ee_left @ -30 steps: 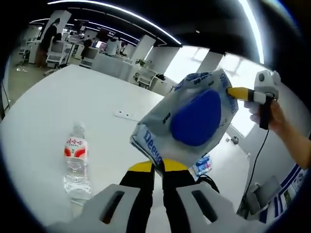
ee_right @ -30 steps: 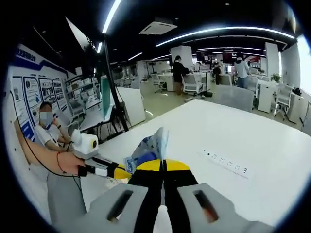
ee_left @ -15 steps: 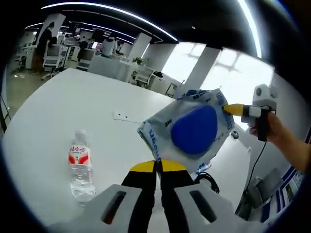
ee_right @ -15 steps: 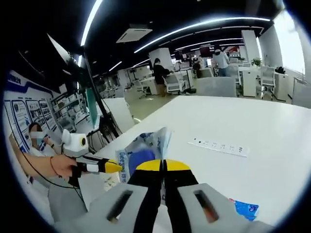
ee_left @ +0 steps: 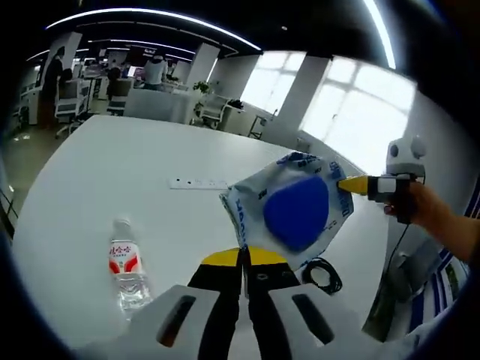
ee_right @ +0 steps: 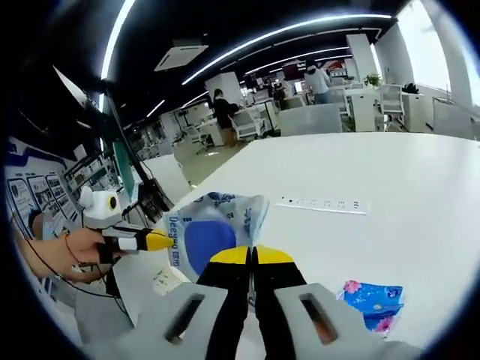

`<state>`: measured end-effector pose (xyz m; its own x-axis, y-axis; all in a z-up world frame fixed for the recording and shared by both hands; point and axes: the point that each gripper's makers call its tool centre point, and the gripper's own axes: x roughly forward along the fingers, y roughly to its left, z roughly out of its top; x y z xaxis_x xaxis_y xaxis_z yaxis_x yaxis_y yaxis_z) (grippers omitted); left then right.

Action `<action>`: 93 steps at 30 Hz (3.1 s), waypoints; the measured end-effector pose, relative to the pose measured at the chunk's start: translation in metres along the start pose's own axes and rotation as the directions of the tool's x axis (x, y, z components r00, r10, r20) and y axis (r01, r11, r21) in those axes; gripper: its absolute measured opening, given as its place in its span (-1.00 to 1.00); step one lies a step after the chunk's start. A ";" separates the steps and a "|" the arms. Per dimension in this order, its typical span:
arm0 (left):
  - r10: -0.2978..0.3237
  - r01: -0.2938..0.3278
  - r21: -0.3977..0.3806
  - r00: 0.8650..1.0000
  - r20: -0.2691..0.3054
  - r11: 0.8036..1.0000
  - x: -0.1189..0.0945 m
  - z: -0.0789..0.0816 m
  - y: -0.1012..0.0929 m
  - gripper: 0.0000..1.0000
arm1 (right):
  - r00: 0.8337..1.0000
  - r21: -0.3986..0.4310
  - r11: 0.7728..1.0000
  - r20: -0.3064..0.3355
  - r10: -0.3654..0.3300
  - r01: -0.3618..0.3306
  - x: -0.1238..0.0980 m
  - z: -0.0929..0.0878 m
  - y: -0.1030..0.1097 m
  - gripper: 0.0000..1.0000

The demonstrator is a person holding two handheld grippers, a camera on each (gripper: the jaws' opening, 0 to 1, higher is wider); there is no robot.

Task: Arrange the tabletop items into an orderly group along one side of the table until the central work area is clear of visible clutter.

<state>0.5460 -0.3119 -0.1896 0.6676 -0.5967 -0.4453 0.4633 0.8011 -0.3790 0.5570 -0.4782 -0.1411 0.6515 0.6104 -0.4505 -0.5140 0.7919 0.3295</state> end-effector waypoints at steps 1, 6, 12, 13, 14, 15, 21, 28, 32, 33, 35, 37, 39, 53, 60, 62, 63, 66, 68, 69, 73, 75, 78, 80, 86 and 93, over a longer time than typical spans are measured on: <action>-0.001 0.001 0.009 1.000 -0.007 1.000 0.001 0.000 0.000 -1.00 | 1.000 0.003 1.000 -0.006 -0.007 0.007 0.001 -0.003 -0.002 -1.00; -0.003 0.004 0.008 0.999 -0.052 1.000 0.009 -0.006 0.003 -1.00 | 0.999 0.055 0.998 -0.032 -0.028 0.030 0.005 -0.021 -0.012 -1.00; -0.007 0.008 0.012 0.993 -0.119 1.000 0.020 -0.020 0.005 -1.00 | 0.996 0.105 0.992 -0.073 -0.058 0.066 0.013 -0.041 -0.025 -1.00; -0.007 0.008 0.011 0.992 -0.129 1.000 0.022 -0.022 0.006 -1.00 | 0.995 0.116 0.991 -0.081 -0.064 0.073 0.015 -0.045 -0.028 -1.00; -0.007 0.008 0.011 0.991 -0.132 1.000 0.023 -0.023 0.006 -1.00 | 0.994 0.123 0.989 -0.085 -0.070 0.080 0.016 -0.048 -0.030 -1.00; -0.008 0.010 0.008 0.990 -0.142 1.000 0.026 -0.025 0.007 -1.00 | 0.993 0.136 0.987 -0.093 -0.077 0.089 0.018 -0.052 -0.034 -1.00; -0.019 0.020 0.001 0.979 -0.203 1.000 0.042 -0.041 0.011 -1.00 | 0.985 0.155 0.979 -0.133 -0.115 0.135 0.025 -0.069 -0.048 -1.00; -0.038 0.031 -0.031 0.969 -0.246 0.999 0.059 -0.054 0.013 -1.00 | 0.973 0.187 0.965 -0.175 -0.153 0.185 0.035 -0.085 -0.068 -1.00; -0.042 0.032 -0.043 0.962 -0.269 0.999 0.067 -0.061 0.016 -1.00 | 0.964 0.195 0.958 -0.205 -0.169 0.210 0.042 -0.094 -0.077 -1.00; -0.044 0.033 -0.045 0.961 -0.272 0.998 0.070 -0.062 0.017 -1.00 | 0.963 0.197 0.957 -0.208 -0.174 0.215 0.043 -0.096 -0.078 -1.00; -0.046 0.033 -0.052 0.958 -0.282 0.998 0.075 -0.065 0.019 -1.00 | 0.959 0.198 0.954 -0.217 -0.180 0.224 0.045 -0.099 -0.082 -1.00; -0.051 0.034 -0.060 0.955 -0.291 0.998 0.077 -0.068 0.020 -1.00 | 0.957 0.204 0.951 -0.225 -0.186 0.233 0.047 -0.101 -0.084 -1.00; -0.054 0.036 -0.066 0.952 -0.301 0.997 0.080 -0.071 0.021 -1.00 | 0.952 0.206 0.948 -0.240 -0.192 0.243 0.049 -0.106 -0.087 -1.00; -0.065 0.039 -0.083 0.940 -0.335 0.996 0.092 -0.084 0.023 -1.00 | 0.931 0.206 0.935 -0.290 -0.223 0.288 0.055 -0.121 -0.100 -1.00; -0.064 0.035 -0.086 0.935 -0.349 0.996 0.096 -0.089 0.024 -1.00 | 0.922 0.199 0.932 -0.309 -0.235 0.304 0.057 -0.128 -0.103 -1.00; -0.064 0.033 -0.094 0.935 -0.349 0.995 0.096 -0.089 0.025 -1.00 | 0.920 0.197 0.931 -0.311 -0.238 0.308 0.057 -0.129 -0.104 -1.00; -0.064 0.034 -0.094 0.935 -0.349 0.995 0.096 -0.089 0.025 -1.00 | 0.919 0.197 0.930 -0.312 -0.240 0.310 0.057 -0.129 -0.104 -1.00; -0.065 0.033 -0.097 0.935 -0.348 0.995 0.097 -0.090 0.025 -1.00 | 0.918 0.190 0.931 -0.313 -0.244 0.313 0.057 -0.130 -0.104 -0.99; -0.065 0.031 -0.100 0.934 -0.351 0.995 0.098 -0.091 0.026 -1.00 | 0.917 0.181 0.932 -0.314 -0.247 0.313 0.058 -0.130 -0.104 -0.97; -0.064 0.031 -0.101 0.934 -0.351 0.994 0.098 -0.092 0.027 -1.00 | 0.916 0.178 0.933 -0.315 -0.248 0.314 0.058 -0.130 -0.103 -0.96; -0.068 0.032 -0.108 0.934 -0.350 0.994 0.099 -0.092 0.027 -1.00 | 0.916 0.176 0.933 -0.314 -0.250 0.315 0.058 -0.131 -0.103 -0.88; -0.070 0.033 -0.112 0.935 -0.347 0.993 0.099 -0.092 0.027 -1.00 | 0.917 0.173 0.933 -0.311 -0.251 0.315 0.059 -0.130 -0.102 -0.83; -0.070 0.031 -0.119 0.936 -0.345 0.992 0.099 -0.093 0.028 -1.00 | 0.916 0.165 0.934 -0.310 -0.255 0.316 0.060 -0.129 -0.100 -0.73; -0.070 0.029 -0.123 0.936 -0.345 0.992 0.099 -0.094 0.029 -1.00 | 0.916 0.163 0.935 -0.309 -0.256 0.316 0.060 -0.128 -0.099 -0.68; -0.070 0.025 -0.135 0.937 -0.341 0.991 0.100 -0.095 0.030 -1.00 | 0.914 0.154 0.935 -0.313 -0.259 0.318 0.061 -0.128 -0.099 -0.61; -0.072 0.024 -0.143 0.937 -0.341 0.989 0.101 -0.096 0.030 -1.00 | 0.915 0.149 0.936 -0.304 -0.265 0.320 0.060 -0.124 -0.097 -0.53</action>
<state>0.5711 -0.3523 -0.3241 0.3936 -0.6327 -0.6669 0.3905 0.7718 -0.5017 0.5768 -0.5208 -0.3027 0.5627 0.3434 -0.7519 -0.1891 0.9390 0.2874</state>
